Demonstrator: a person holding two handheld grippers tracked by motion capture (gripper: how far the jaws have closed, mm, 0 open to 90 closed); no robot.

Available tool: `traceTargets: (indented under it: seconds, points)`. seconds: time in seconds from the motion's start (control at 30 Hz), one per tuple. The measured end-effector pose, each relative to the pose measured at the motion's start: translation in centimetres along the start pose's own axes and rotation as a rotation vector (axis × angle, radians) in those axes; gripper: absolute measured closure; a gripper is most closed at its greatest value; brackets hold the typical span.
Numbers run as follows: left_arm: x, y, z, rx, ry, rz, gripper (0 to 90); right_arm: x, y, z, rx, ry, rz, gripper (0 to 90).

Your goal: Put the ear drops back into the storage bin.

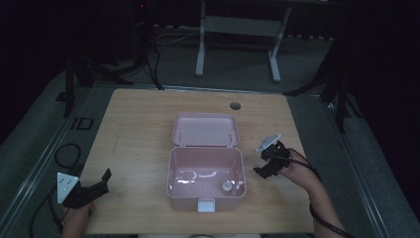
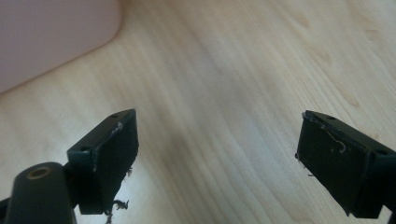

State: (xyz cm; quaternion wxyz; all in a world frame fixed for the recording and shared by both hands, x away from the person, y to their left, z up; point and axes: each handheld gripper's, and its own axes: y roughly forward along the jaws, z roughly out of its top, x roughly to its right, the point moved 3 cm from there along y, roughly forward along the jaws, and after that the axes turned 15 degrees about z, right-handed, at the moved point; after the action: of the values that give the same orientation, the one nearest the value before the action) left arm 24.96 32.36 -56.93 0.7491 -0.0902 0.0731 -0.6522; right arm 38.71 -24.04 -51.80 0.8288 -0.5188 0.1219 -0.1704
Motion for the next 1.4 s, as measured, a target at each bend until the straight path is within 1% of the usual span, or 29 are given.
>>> traceTargets:
  seconds: [0.03, 0.1, 0.17, 0.23, 0.37, 0.47, 0.53, 0.63, 0.67, 0.7, 0.73, 0.77, 0.8, 0.9, 0.93, 0.97, 1.0, 1.07, 1.13, 1.17, 1.2, 1.23, 1.27, 1.33, 1.4]
  points:
    - [0.0, 0.0, 0.0, 0.0, 0.0, -0.001, 0.4, 0.1, 0.1, -0.3, 0.025, 0.01, -0.016, 12.3]
    - [0.0, 0.0, 0.0, 0.0, 0.0, 0.0, 0.4, 0.3, 0.3, -0.9, 0.058, 0.036, -0.039, 12.3]
    - [0.0, 0.0, 0.0, 0.0, 0.0, 0.0, 0.4, 0.4, 0.5, -1.5, 0.067, 0.05, -0.057, 12.3]
    - [0.0, 0.0, 0.0, 0.0, 0.0, 0.001, 0.4, 0.6, 0.7, -2.2, 0.09, 0.073, -0.076, 12.3]
    - [0.0, 0.0, 0.0, 0.0, 0.0, 0.0, 0.5, 0.9, 1.0, -3.5, 0.13, 0.102, -0.101, 12.2]
    - [0.0, 0.0, 0.0, 0.0, 0.0, 0.001, 0.4, 1.1, 1.0, -4.3, 0.187, 0.137, -0.111, 12.2]
    - [0.0, 0.0, 0.0, 0.0, -0.001, 0.002, 0.4, 1.2, 1.1, -4.9, 0.219, 0.15, -0.141, 12.2]
    - [0.0, 0.0, 0.0, 0.0, 0.0, 0.002, 0.4, 1.4, 1.1, -5.7, 0.28, 0.193, -0.158, 12.2]
    - [0.0, 0.0, 0.0, 0.001, 0.0, 0.002, 0.4, 1.5, 1.1, -6.0, 0.3, 0.207, -0.16, 12.2]
    - [0.0, 0.0, 0.0, 0.001, -0.001, 0.002, 0.5, 1.5, 1.2, -6.3, 0.319, 0.224, -0.15, 12.2]
    - [0.0, 0.0, 0.0, 0.001, -0.001, 0.002, 0.4, 1.5, 1.2, -6.3, 0.319, 0.224, -0.15, 12.2]
    - [0.0, 0.0, 0.0, 0.002, -0.001, 0.002, 0.4, 1.6, 1.2, -6.5, 0.334, 0.234, -0.154, 12.2]
    - [0.0, 0.0, 0.0, 0.002, -0.001, 0.002, 0.4, 1.7, 1.2, -6.9, 0.35, 0.249, -0.177, 12.1]
    - [0.0, 0.0, 0.0, 0.002, -0.002, 0.001, 0.5, 1.8, 1.1, -7.5, 0.402, 0.287, -0.205, 12.2]
    - [0.0, 0.0, 0.0, 0.002, -0.001, 0.002, 0.5, 1.8, 1.1, -7.5, 0.402, 0.287, -0.205, 12.2]
    - [0.0, 0.0, 0.0, 0.001, -0.002, 0.002, 0.5, 1.9, 1.0, -7.8, 0.44, 0.313, -0.186, 12.3]
    - [0.0, 0.0, 0.0, 0.001, -0.001, 0.002, 0.5, 1.9, 1.0, -7.8, 0.44, 0.313, -0.186, 12.3]
    - [0.0, 0.0, 0.0, 0.001, -0.001, 0.002, 0.4, 1.9, 1.0, -8.2, 0.457, 0.334, -0.189, 12.2]
    - [0.0, 0.0, 0.0, 0.002, 0.0, 0.002, 0.5, 2.0, 0.9, -8.6, 0.472, 0.358, -0.21, 12.2]
    - [0.0, 0.0, 0.0, 0.002, 0.001, 0.002, 0.4, 2.2, 0.9, -9.1, 0.483, 0.392, -0.209, 12.2]
    - [0.0, 0.0, 0.0, 0.002, 0.001, 0.002, 0.4, 2.2, 0.9, -9.1, 0.483, 0.392, -0.209, 12.2]
    - [0.0, 0.0, 0.0, 0.002, 0.0, 0.002, 0.4, 2.2, 0.8, -9.3, 0.491, 0.405, -0.213, 12.2]
    - [0.0, 0.0, 0.0, 0.001, -0.001, 0.003, 0.4, 2.3, 0.8, -9.7, 0.504, 0.423, -0.212, 12.2]
    - [0.0, 0.0, 0.0, 0.0, 0.002, 0.003, 0.4, 2.4, 0.6, -10.1, 0.538, 0.451, -0.193, 12.2]
    - [0.0, 0.0, 0.0, 0.0, 0.003, 0.003, 0.4, 2.3, 0.4, -10.2, 0.572, 0.472, -0.188, 12.2]
